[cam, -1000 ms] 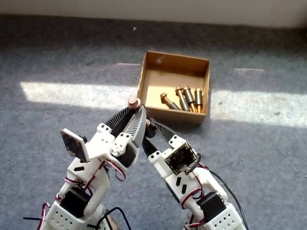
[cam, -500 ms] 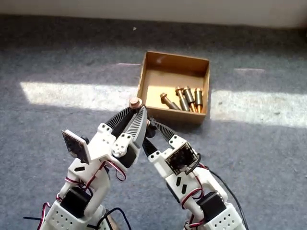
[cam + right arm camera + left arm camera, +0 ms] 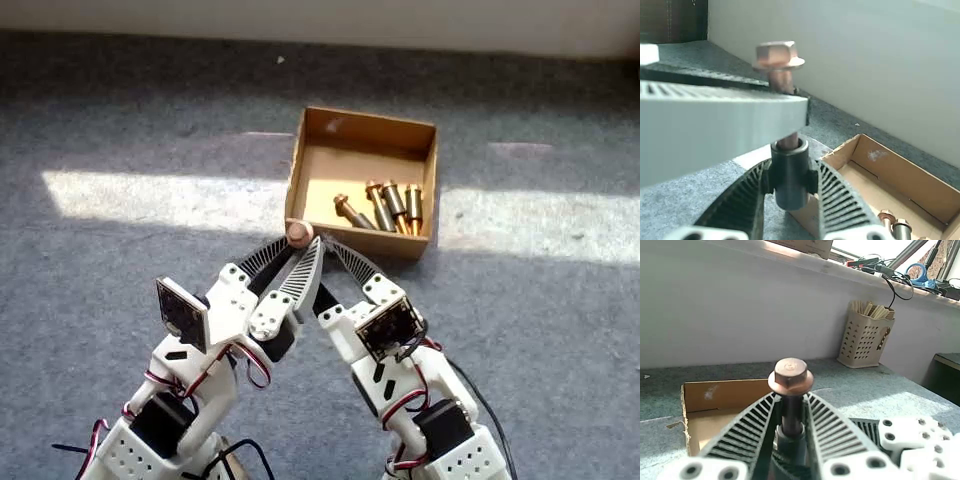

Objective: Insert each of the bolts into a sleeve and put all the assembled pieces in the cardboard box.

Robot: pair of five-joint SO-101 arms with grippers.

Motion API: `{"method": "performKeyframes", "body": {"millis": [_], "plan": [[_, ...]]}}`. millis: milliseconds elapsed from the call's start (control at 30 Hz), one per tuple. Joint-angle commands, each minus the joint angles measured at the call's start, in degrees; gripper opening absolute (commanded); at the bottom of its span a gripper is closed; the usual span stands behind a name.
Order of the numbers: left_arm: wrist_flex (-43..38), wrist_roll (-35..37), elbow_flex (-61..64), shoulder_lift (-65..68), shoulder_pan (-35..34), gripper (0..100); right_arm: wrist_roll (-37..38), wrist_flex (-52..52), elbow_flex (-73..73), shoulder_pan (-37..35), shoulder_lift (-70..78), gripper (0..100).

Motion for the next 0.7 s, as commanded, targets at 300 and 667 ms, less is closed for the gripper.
{"method": "performKeyframes", "body": {"millis": [300, 667], "plan": [[4.1, -5.5, -0.8, -0.6, 3.9, 1, -0.1, -2.4, 6.9, 2.4, -1.1, 0.5], [4.7, -5.5, -2.1, -0.6, 0.0, 1, 0.0, -2.3, 2.2, -2.8, -1.1, 0.5]]}}
